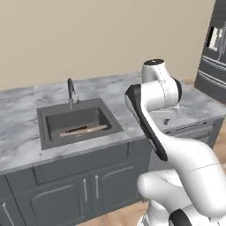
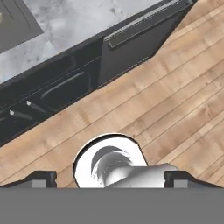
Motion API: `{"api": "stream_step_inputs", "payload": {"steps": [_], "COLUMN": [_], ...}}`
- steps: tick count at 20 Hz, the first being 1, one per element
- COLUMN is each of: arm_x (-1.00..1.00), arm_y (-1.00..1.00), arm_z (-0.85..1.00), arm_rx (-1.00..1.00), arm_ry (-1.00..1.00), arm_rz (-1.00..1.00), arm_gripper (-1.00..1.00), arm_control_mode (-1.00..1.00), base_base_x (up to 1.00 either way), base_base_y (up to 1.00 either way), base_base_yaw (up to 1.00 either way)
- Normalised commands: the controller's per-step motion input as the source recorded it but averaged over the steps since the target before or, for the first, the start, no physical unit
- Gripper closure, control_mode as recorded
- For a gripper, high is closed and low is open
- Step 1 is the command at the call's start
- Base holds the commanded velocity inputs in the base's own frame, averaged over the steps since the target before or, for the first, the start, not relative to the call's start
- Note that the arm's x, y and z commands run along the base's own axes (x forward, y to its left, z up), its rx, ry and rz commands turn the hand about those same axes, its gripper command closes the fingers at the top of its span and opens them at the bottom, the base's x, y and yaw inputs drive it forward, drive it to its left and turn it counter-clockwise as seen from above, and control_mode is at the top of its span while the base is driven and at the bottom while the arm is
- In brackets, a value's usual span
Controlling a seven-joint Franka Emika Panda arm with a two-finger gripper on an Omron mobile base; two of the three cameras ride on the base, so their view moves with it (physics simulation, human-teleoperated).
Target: Move the cutting board and knife to the sink. Then move spray from the cabinet to the counter.
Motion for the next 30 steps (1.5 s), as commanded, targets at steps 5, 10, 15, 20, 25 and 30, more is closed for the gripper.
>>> {"api": "stream_step_inputs", "payload": {"steps": [5,10,15,20,25,30], "arm_x": [0.0,0.0,0.0,0.0,0.0,0.0], "arm_y": [0.0,0.0,0.0,0.0,0.0,0.0], "arm_z": [0.0,0.0,0.0,0.0,0.0,0.0], "arm_rx": [0.0,0.0,0.0,0.0,0.0,0.0], "arm_ry": [0.0,0.0,0.0,0.0,0.0,0.0], "arm_rz": [0.0,0.0,0.0,0.0,0.0,0.0], "arm_gripper": [-1.0,-1.0,-1.0,-1.0,-1.0,-1.0], "arm_control_mode": [1.0,1.0,1.0,1.0,1.0,1.0], "base_base_x": [-0.08,0.01,0.0,0.0,0.0,0.0], "base_base_y": [-1.0,-0.57,-0.12,-0.07,-0.05,0.0], "base_base_yaw": [-0.65,-0.96,-1.0,-1.0,-1.0,-1.0]}}
